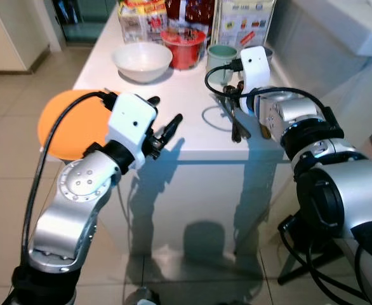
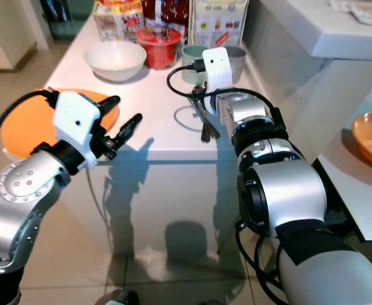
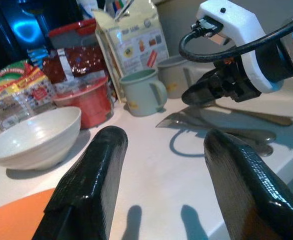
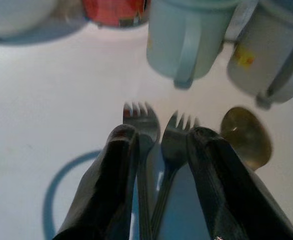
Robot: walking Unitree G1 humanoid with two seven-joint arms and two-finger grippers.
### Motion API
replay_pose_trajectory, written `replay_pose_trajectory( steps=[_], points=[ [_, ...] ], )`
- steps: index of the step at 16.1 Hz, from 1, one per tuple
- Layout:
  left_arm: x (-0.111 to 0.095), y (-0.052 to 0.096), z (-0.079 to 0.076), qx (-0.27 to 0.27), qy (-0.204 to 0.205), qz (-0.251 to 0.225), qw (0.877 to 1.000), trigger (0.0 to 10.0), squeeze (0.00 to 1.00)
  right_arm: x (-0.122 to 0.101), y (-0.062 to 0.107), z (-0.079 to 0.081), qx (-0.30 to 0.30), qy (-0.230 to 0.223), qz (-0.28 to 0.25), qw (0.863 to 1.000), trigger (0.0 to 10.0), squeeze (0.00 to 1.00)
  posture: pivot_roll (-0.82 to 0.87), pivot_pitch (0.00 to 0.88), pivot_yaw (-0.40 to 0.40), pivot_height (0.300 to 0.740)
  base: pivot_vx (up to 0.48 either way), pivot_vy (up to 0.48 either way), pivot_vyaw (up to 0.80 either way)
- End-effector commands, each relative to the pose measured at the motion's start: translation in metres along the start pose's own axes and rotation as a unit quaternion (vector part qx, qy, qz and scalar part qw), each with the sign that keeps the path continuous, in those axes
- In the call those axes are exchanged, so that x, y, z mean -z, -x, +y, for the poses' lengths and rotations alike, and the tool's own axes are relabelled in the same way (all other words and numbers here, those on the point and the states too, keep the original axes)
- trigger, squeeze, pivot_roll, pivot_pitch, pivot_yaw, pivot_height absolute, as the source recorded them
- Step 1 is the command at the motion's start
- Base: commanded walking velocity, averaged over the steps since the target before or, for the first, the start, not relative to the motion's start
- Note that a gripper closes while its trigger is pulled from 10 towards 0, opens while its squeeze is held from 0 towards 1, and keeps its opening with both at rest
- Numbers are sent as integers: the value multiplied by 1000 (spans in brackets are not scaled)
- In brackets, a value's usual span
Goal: Setting the table
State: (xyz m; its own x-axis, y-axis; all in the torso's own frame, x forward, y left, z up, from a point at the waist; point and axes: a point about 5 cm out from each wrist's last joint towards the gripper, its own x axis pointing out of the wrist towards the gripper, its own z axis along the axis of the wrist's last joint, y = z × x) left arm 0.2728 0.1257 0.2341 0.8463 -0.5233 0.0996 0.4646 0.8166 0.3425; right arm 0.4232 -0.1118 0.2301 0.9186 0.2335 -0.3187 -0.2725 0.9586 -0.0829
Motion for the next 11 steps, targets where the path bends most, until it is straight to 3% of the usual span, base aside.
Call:
replay_pose_trajectory(
  steps=[1, 8, 9, 10, 11],
  points=[
    [-3, 2, 0, 5, 0, -1, 1000, 10000, 0, -5, 1, -1, 2, -6, 8, 1000, 10000, 1000, 84, 156, -31, 740, 0, 0, 0],
    [-5, 3, 0, 7, 2, 4, 1000, 10000, 0, -10, 3, 6, -9, 26, 52, 998, 10000, 1000, 78, 166, -43, 740, 0, 0, 0],
    [-5, 3, 0, 7, 2, 3, 1000, 10000, 0, -12, 3, 8, -16, 15, 47, 999, 10000, 808, 77, 163, -44, 740, 0, 0, 0],
    [-5, 3, 0, 7, 2, 4, 1000, 10000, 0, -13, 3, 9, -20, 7, 46, 999, 10000, 0, 76, 161, -45, 740, 0, 0, 0],
    [-5, 3, -1, 8, 3, 3, 1000, 10000, 0, -12, 3, 9, -20, 5, 49, 999, 10000, 0, 75, 158, -46, 740, 0, 0, 0]
  ],
)
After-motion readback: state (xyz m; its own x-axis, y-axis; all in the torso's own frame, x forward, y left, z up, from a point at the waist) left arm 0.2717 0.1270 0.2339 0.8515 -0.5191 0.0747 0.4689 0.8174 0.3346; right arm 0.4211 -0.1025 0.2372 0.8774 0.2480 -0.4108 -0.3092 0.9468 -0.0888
